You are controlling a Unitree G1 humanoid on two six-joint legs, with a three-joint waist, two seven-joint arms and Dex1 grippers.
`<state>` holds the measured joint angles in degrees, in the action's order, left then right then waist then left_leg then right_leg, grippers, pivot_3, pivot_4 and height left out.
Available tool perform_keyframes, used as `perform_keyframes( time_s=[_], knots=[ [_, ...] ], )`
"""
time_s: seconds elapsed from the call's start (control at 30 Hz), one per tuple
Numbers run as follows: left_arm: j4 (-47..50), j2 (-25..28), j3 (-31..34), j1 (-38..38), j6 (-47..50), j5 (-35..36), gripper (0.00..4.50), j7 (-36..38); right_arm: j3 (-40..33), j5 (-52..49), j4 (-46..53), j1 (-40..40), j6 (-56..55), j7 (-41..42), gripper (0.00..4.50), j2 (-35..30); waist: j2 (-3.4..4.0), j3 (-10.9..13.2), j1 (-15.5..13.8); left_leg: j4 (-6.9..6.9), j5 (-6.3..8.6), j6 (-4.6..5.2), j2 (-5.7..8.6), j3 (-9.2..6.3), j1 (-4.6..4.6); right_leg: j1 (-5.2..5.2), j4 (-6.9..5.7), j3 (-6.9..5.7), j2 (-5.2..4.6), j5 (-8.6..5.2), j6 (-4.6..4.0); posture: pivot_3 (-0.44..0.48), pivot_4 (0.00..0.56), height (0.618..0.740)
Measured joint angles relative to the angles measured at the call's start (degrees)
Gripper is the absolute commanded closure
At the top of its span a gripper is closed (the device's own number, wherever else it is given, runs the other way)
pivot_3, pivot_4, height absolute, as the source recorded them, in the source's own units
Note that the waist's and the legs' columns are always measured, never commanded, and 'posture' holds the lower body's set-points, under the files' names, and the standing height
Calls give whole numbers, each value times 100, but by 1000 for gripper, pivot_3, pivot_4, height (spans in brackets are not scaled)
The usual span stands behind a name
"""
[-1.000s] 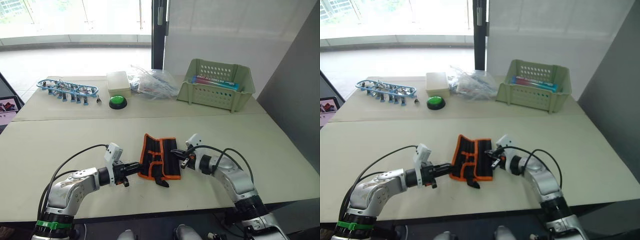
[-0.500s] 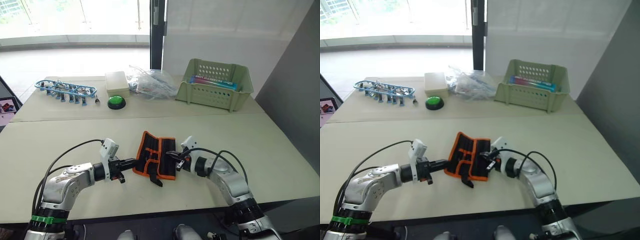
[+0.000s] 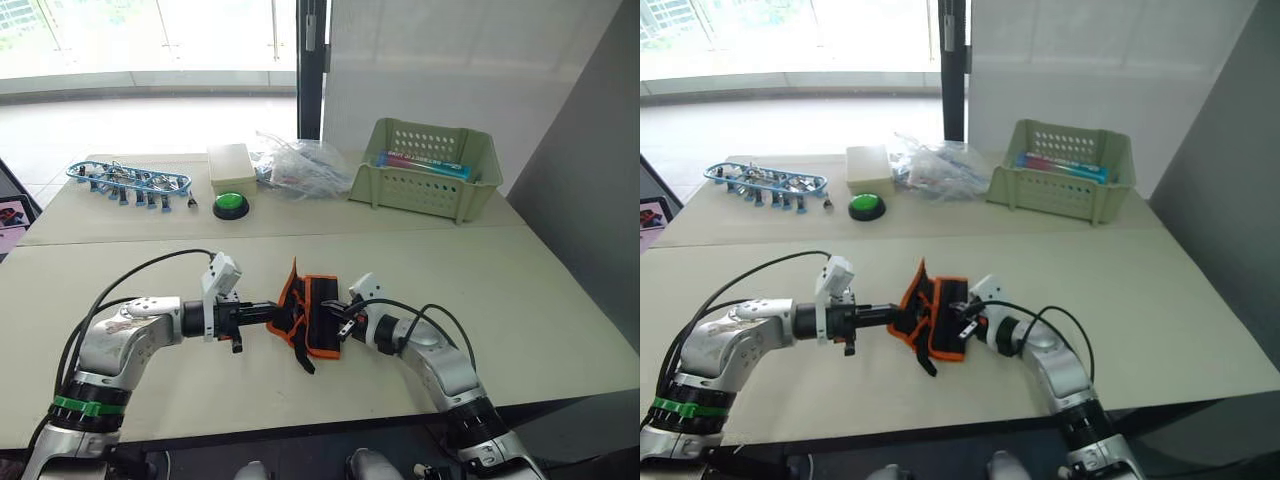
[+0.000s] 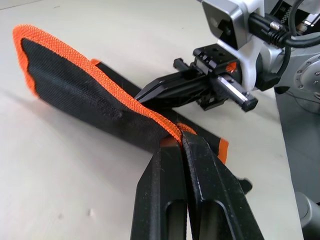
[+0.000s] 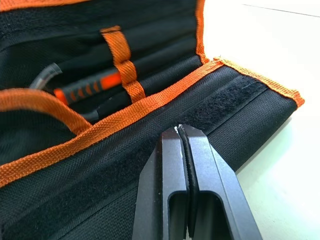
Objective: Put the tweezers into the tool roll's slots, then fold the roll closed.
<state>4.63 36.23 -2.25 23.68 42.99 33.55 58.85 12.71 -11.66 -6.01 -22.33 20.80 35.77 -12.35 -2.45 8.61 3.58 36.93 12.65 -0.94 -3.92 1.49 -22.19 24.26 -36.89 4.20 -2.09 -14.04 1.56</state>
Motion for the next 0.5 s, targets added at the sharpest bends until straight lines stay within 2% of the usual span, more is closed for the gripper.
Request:
perform_keyframes(
  time_s=[0.27, 0.5],
  knots=[
    [-245, -842, -806, 236, 235, -494, 4474, -672, -145, -81, 182, 71, 187, -168, 4500, 86, 0, 0, -49, 4, 0, 0, 3, -3, -7, 3, 1, 1, 0, 1, 2, 0, 150, 738],
    [-408, -1252, -835, 225, 293, -648, 4474, -1030, -533, -340, 487, 280, 584, -319, 4500, 92, 1, 0, -133, 4, 0, 0, 7, -6, -11, 2, 6, 1, -3, 1, 2, 0, 150, 738]
  ],
)
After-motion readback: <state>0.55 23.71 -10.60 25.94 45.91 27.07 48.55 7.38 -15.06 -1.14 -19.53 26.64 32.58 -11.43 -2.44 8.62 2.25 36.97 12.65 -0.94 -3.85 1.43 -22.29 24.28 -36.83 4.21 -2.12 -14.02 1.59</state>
